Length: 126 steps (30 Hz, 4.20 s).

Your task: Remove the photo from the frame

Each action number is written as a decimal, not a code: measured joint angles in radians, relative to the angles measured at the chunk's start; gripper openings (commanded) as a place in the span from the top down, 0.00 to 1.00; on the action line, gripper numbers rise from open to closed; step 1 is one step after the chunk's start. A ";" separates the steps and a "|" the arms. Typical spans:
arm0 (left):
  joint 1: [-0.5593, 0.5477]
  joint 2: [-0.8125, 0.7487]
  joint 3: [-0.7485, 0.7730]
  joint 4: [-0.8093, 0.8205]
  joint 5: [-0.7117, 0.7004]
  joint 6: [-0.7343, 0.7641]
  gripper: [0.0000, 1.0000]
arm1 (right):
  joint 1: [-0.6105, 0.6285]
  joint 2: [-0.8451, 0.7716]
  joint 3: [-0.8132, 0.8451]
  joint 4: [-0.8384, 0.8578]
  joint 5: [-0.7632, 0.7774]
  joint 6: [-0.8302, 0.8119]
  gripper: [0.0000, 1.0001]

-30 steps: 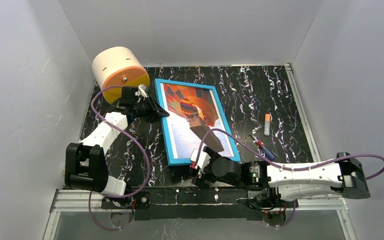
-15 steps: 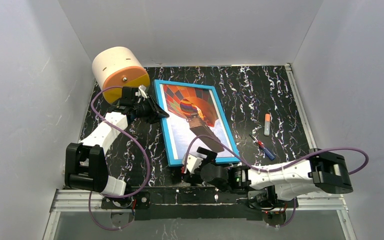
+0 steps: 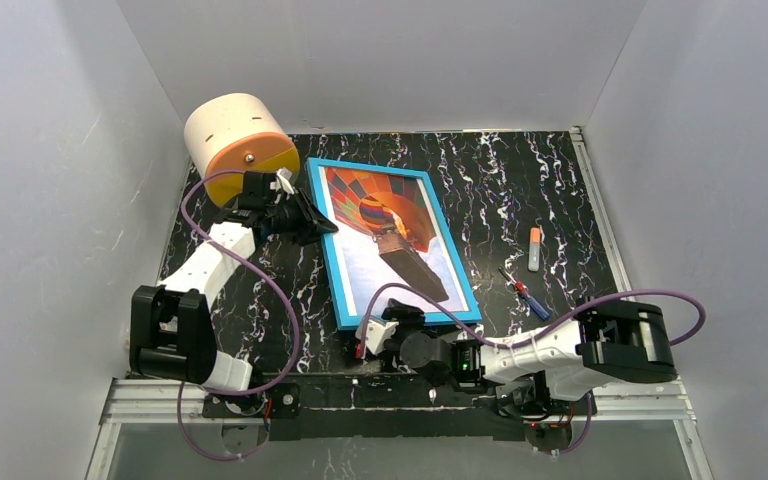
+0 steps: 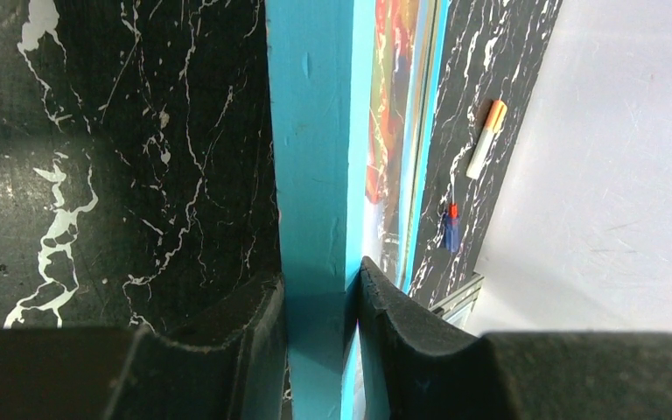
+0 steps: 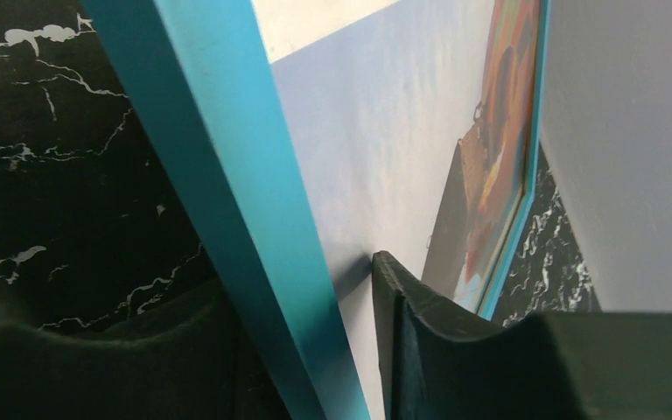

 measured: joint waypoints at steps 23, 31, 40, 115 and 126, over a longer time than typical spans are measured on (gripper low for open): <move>0.006 0.018 0.026 0.016 0.002 -0.016 0.68 | 0.005 0.041 -0.021 0.124 0.083 -0.134 0.91; 0.004 0.020 0.039 0.041 0.059 -0.020 0.39 | 0.005 -0.061 0.059 -0.135 0.101 0.028 0.93; -0.004 0.016 0.044 0.101 0.104 -0.065 0.11 | 0.005 -0.114 0.117 -0.301 0.133 0.194 0.94; -0.005 -0.365 -0.331 0.087 -0.119 -0.092 0.02 | -0.357 -0.581 -0.142 -0.379 -0.204 1.551 0.91; -0.005 -0.361 -0.389 0.074 -0.126 -0.071 0.02 | -0.405 -0.640 -0.332 -0.286 -0.262 1.859 0.87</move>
